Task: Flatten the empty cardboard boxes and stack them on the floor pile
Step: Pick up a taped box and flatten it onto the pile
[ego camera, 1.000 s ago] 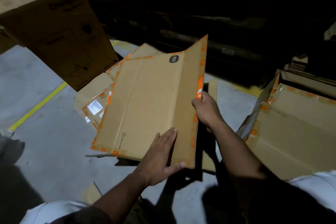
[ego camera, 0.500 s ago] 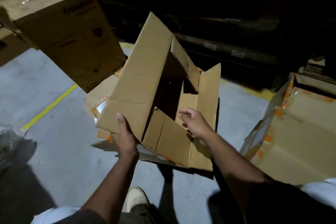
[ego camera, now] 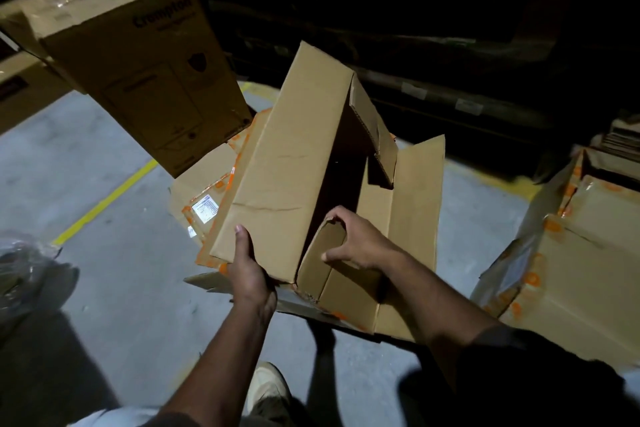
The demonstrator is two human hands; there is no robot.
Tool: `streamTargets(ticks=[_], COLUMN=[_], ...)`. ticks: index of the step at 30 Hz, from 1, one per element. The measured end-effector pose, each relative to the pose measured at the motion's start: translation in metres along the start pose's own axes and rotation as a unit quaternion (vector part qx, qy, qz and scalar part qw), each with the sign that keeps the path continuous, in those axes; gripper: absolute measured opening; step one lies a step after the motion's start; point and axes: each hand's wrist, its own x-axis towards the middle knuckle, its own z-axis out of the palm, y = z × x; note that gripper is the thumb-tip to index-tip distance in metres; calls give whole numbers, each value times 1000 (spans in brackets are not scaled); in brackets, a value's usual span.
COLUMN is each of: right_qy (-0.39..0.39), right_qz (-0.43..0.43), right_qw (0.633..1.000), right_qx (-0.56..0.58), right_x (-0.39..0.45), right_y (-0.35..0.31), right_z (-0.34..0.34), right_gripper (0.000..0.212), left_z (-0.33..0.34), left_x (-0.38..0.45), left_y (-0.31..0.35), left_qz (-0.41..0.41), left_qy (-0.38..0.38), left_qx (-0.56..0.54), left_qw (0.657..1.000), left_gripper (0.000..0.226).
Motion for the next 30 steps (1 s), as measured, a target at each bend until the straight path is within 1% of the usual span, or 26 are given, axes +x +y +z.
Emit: streamTargets(ticks=[1,3,5,6,7,9,11,12,13,15,17,18,19,21,23,25,27,30], right_qy=[24,63,70,54,19,-96,-217,-259,-283,-281,-254,-228,-182,-51,73,147,186,231], right_qz=[-9,-28,-46,-54,-56,-40,4,28,43,55,65,76,92,119,124,115,106,101], right_qw=[999,994,991,991,993,994,972,954,942,942,946,946,947,943,929,917,909,884], right_qx=[-33,-83,-104,-108,-102,-35,89,147,178,175,190,216,246,305,340,353,357,394], right_x=[-7,-25,-47,-58,-66,-79,-89,-91,-93,-90,-80,-74,-65,-47,-25,-2,18,50], right_y=[-2,-6,-14,-18,-20,-22,-20,-18,-15,-10,-4,-2,3,13,24,30,32,35], right_z=[-5,-13,-12,-10,-7,-4,-4,-2,2,13,21,21,17,3,-17,-38,-57,-83], right_gripper=[52,47,43,40,39,41,42,43,43,35,27,25,22,14,11,19,29,38], left_z=[1,6,13,17,20,27,30,30,31,31,31,31,31,30,29,29,29,33], left_x=[1,8,16,20,22,20,16,13,10,4,1,1,1,2,2,1,2,3], left_y=[2,8,17,20,21,18,10,5,0,-7,-12,-13,-15,-18,-22,-28,-33,-36], left_qz=[-2,-16,-28,-31,-33,-34,-35,-37,-40,-46,-47,-48,-48,-51,-55,-64,-69,-71], left_qy=[4,10,13,16,22,37,32,22,9,-27,-45,-48,-48,-56,-68,-75,-81,-90], left_qx=[0,-3,-3,-7,-12,-19,-20,-15,-11,-1,1,-1,-5,-8,-7,-4,1,5], left_qw=[1000,1000,1000,999,999,999,999,999,999,999,998,998,998,997,996,995,994,993], left_gripper=[35,46,53,55,57,60,60,58,54,47,46,46,46,45,43,44,45,44])
